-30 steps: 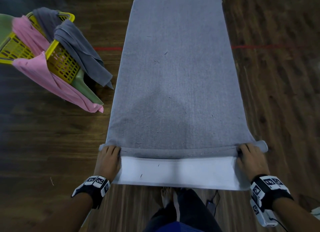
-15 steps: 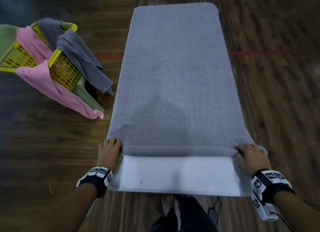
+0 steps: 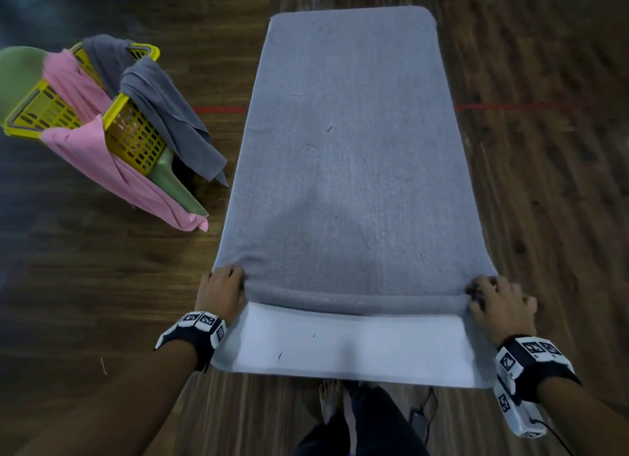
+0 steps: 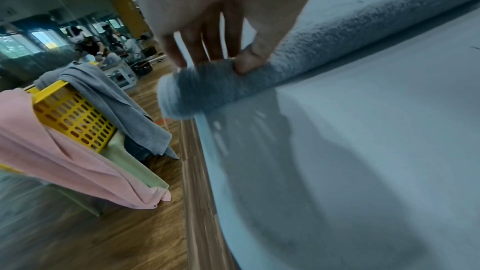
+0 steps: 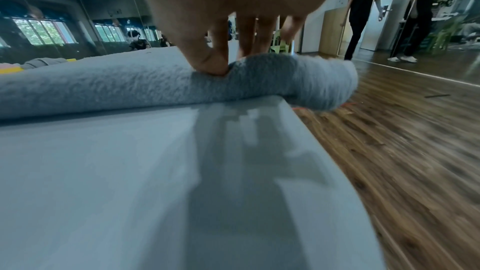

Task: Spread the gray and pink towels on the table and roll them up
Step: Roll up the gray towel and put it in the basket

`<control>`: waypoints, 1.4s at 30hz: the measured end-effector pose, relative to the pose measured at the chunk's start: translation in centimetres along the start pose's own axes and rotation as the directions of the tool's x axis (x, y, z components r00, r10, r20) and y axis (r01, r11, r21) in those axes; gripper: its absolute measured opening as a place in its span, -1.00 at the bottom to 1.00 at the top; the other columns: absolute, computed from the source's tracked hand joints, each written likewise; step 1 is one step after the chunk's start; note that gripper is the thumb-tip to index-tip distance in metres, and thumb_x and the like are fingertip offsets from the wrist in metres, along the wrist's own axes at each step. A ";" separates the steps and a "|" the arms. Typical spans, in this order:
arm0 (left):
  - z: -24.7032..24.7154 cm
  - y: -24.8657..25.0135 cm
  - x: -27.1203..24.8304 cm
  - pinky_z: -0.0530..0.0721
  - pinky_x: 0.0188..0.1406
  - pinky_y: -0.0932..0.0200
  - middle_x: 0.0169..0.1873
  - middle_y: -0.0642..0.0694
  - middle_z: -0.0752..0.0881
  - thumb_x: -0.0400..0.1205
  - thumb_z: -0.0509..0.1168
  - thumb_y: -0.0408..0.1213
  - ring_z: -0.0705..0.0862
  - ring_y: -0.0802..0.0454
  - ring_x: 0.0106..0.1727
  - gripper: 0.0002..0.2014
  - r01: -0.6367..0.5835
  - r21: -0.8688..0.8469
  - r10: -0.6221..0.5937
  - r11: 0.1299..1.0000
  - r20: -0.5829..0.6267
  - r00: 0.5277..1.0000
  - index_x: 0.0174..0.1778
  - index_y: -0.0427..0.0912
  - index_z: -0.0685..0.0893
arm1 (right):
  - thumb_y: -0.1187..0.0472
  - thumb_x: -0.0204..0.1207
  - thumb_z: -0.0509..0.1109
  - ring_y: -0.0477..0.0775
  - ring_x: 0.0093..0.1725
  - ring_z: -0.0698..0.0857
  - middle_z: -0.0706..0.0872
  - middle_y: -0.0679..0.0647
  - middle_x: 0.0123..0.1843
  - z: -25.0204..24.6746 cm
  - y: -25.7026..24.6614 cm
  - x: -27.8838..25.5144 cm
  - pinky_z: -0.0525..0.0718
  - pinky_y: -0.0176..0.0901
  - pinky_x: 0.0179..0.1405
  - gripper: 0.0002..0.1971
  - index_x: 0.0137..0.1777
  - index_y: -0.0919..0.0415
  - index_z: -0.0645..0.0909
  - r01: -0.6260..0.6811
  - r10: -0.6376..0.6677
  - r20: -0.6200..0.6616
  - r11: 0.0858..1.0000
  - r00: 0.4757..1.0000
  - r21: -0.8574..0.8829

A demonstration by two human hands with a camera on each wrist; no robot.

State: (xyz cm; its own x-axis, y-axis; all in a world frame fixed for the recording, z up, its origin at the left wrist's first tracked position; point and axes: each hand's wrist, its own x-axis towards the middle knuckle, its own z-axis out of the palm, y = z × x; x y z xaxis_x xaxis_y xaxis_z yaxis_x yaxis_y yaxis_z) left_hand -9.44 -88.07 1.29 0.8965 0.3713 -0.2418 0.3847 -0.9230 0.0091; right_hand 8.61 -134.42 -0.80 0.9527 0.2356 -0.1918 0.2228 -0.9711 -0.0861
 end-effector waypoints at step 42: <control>2.7 0.5 0.4 0.39 0.46 -0.22 0.39 -0.38 0.52 0.52 0.24 -0.58 0.47 -0.32 0.44 -0.49 -0.063 -0.189 0.045 0.980 -0.096 0.994 0.44 -0.42 0.45 | 0.15 0.56 0.20 0.26 0.19 0.62 0.66 0.22 0.19 1.7 -0.2 2.6 0.54 0.11 0.24 -0.66 0.19 0.31 0.63 0.225 -0.179 -0.202 0.946 0.963 0.233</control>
State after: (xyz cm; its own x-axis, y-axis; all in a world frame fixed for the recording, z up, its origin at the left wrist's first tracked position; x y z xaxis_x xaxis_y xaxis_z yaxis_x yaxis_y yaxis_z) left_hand -9.46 -88.64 -1.43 0.9299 0.3374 -0.1466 0.3624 -0.9087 0.2072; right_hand 10.70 -133.50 -2.99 0.9194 0.3924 0.0286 0.3766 -0.8568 -0.3523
